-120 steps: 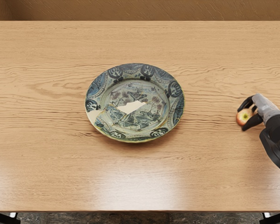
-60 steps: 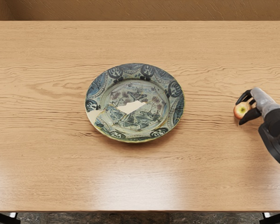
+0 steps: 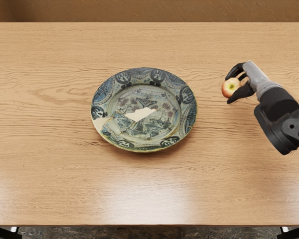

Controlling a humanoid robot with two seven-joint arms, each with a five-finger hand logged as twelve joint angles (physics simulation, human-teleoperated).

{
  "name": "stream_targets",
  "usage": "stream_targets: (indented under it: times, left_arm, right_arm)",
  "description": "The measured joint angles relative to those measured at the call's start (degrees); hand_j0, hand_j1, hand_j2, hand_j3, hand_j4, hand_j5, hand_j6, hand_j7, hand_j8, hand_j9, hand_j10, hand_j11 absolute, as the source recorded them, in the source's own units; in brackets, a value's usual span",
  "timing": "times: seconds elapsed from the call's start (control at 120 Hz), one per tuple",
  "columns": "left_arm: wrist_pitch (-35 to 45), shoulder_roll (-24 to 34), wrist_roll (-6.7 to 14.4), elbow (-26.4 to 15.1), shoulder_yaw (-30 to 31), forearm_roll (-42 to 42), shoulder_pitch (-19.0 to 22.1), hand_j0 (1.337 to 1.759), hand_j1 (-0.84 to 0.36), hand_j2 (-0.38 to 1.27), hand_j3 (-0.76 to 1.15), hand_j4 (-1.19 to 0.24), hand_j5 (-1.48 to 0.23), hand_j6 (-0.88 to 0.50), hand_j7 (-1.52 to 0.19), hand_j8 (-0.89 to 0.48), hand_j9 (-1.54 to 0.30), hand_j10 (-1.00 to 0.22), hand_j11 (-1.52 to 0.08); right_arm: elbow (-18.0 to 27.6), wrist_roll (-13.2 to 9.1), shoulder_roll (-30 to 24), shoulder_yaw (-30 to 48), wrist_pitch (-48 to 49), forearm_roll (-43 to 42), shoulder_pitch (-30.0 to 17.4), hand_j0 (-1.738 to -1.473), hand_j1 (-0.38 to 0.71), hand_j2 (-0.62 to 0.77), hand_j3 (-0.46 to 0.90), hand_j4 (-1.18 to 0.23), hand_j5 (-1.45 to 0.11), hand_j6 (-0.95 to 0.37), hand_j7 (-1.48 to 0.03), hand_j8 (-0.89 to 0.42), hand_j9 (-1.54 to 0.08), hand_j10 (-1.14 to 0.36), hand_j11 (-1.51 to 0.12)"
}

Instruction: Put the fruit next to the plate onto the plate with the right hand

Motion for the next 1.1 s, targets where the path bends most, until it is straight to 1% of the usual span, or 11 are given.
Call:
stream_targets:
  times: [0.067,0.167,0.3,0.542,0.758,0.775,0.8,0.85,0.917,1.042,1.1]
  left_arm:
    - [0.0,0.0,0.0,0.0,0.0,0.0,0.0,1.658,0.34,0.00,0.00,-0.01,-0.01,-0.01,-0.01,-0.01,-0.01,-0.01,-0.01]
    - [0.0,0.0,0.0,0.0,0.0,0.0,0.0,1.658,0.34,0.00,0.00,-0.01,-0.01,-0.01,-0.01,-0.01,-0.01,-0.01,-0.01]
    - [0.0,0.0,0.0,0.0,0.0,0.0,0.0,1.658,0.34,0.00,0.00,-0.01,-0.01,-0.01,-0.01,-0.01,-0.01,-0.01,-0.01]
    - [0.0,0.0,0.0,0.0,0.0,0.0,0.0,1.658,0.34,0.00,0.00,-0.01,-0.01,-0.01,-0.01,-0.01,-0.01,-0.01,-0.01]
    - [0.0,0.0,0.0,0.0,0.0,0.0,0.0,1.658,0.34,0.00,0.00,-0.01,-0.01,-0.01,-0.01,-0.01,-0.01,-0.01,-0.01]
    - [0.0,0.0,0.0,0.0,0.0,0.0,0.0,1.658,0.34,0.00,0.00,-0.01,-0.01,-0.01,-0.01,-0.01,-0.01,-0.01,-0.01]
    - [0.0,0.0,0.0,0.0,0.0,0.0,0.0,1.658,0.34,0.00,0.00,-0.01,-0.01,-0.01,-0.01,-0.01,-0.01,-0.01,-0.01]
    - [0.0,0.0,0.0,0.0,0.0,0.0,0.0,1.658,0.34,0.00,0.00,-0.01,-0.01,-0.01,-0.01,-0.01,-0.01,-0.01,-0.01]
    - [0.0,0.0,0.0,0.0,0.0,0.0,0.0,1.658,0.34,0.00,0.00,-0.01,-0.01,-0.01,-0.01,-0.01,-0.01,-0.01,-0.01]
    - [0.0,0.0,0.0,0.0,0.0,0.0,0.0,1.658,0.34,0.00,0.00,-0.01,-0.01,-0.01,-0.01,-0.01,-0.01,-0.01,-0.01]
    - [0.0,0.0,0.0,0.0,0.0,0.0,0.0,1.658,0.34,0.00,0.00,-0.01,-0.01,-0.01,-0.01,-0.01,-0.01,-0.01,-0.01]
  right_arm:
    - [0.3,0.0,1.9,0.2,0.0,0.0,1.2,-1.656,0.32,0.57,0.00,-0.58,-1.24,-0.33,-1.13,-0.26,-1.22,-0.65,-1.23]
    - [0.7,0.0,4.8,0.3,0.0,-0.1,2.9,-1.656,0.33,0.58,0.00,-0.58,-1.25,-0.31,-1.13,-0.26,-1.22,-0.68,-1.23]
    - [0.9,0.0,8.6,0.9,-0.1,-0.1,4.7,-1.656,0.32,0.57,0.00,-0.66,-1.25,-0.32,-1.13,-0.28,-1.22,-0.75,-1.23]
    - [0.8,0.0,16.1,1.7,-0.2,-0.1,5.3,-1.656,0.32,0.57,0.00,-0.77,-1.24,-0.33,-1.13,-0.28,-1.21,-0.81,-1.23]
    - [0.5,0.0,21.2,1.8,-0.2,-0.4,5.3,-1.656,0.31,0.58,0.00,-0.81,-1.23,-0.35,-1.13,-0.30,-1.19,-0.83,-1.20]
    - [0.3,0.0,21.4,1.8,-0.2,-0.5,5.3,-1.656,0.29,0.55,0.00,-0.77,-1.17,-0.34,-1.08,-0.31,-1.14,-0.80,-1.15]
    - [-0.2,0.0,21.6,1.9,-0.2,-0.6,5.3,-1.656,0.22,0.48,0.00,-0.72,-1.04,-0.30,-0.96,-0.27,-1.01,-0.70,-1.02]
    - [-0.8,0.0,21.9,2.2,-0.2,-0.7,5.2,-1.656,0.09,0.38,0.00,-0.56,-0.81,-0.24,-0.75,-0.21,-0.79,-0.55,-0.80]
    - [-1.3,0.0,22.2,2.5,-0.3,-0.7,4.9,-1.657,-0.03,0.27,0.00,-0.41,-0.59,-0.17,-0.54,-0.15,-0.57,-0.40,-0.58]
    - [-1.6,0.0,22.2,3.9,-0.3,0.9,4.4,-1.657,-0.18,0.15,0.00,-0.22,-0.32,-0.09,-0.29,-0.08,-0.31,-0.22,-0.31]
    - [-1.6,-0.1,22.1,10.7,2.0,7.1,1.4,-1.658,-0.22,0.11,0.00,-0.17,-0.24,-0.07,-0.22,-0.06,-0.23,-0.16,-0.23]
